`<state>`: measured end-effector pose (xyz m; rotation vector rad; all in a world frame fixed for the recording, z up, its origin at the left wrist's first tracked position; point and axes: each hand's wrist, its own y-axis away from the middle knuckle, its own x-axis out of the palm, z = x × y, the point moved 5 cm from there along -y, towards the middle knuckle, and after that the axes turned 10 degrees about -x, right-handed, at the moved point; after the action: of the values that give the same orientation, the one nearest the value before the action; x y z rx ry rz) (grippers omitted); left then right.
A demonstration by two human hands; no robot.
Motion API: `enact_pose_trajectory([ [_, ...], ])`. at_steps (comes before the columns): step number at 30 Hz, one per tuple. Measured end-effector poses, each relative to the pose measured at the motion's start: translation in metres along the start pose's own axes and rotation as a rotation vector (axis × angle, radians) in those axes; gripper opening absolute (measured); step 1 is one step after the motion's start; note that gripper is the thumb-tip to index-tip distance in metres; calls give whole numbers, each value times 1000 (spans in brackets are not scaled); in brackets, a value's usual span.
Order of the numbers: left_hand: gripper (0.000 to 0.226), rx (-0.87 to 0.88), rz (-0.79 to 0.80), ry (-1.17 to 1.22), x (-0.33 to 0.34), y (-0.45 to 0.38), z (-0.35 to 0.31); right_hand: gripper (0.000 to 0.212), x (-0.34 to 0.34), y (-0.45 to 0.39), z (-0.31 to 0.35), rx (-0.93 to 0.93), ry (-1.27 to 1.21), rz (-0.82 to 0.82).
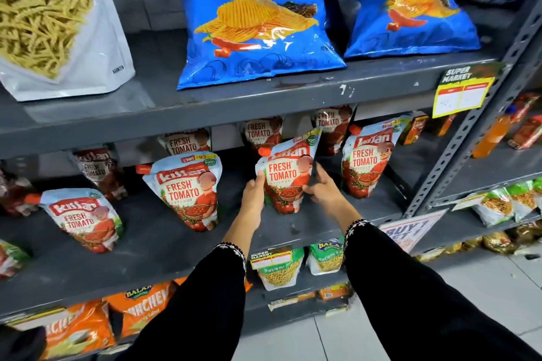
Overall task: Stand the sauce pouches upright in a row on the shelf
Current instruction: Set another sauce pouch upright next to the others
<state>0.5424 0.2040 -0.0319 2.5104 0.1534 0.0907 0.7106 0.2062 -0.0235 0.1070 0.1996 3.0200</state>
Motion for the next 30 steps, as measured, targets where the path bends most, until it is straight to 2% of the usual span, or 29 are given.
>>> enact_pose_trajectory([
  [1, 50, -3, 16, 2, 1, 1, -2, 75, 3, -1, 1, 6, 3, 20],
  [5, 56, -55, 67, 1, 5, -4, -6, 60, 16, -6, 3, 36, -55, 60],
  [10, 62, -60, 39, -7, 3, -11, -10, 42, 20, -9, -2, -15, -31, -33],
  [15, 62, -45, 8, 14, 1, -15, -9, 35, 20, -6, -10, -39, 5, -85],
  [26, 61, -35, -16, 9, -3, -13, -4, 40, 20, -2, -9, -7, 1, -58],
  [28, 58, -32, -18, 3, -3, -11, -5, 44, 18, -1, -11, 15, -59, -91],
  [30, 46, -22, -35, 5, -9, -9, -5, 53, 14, 0, -14, 35, -123, -179],
])
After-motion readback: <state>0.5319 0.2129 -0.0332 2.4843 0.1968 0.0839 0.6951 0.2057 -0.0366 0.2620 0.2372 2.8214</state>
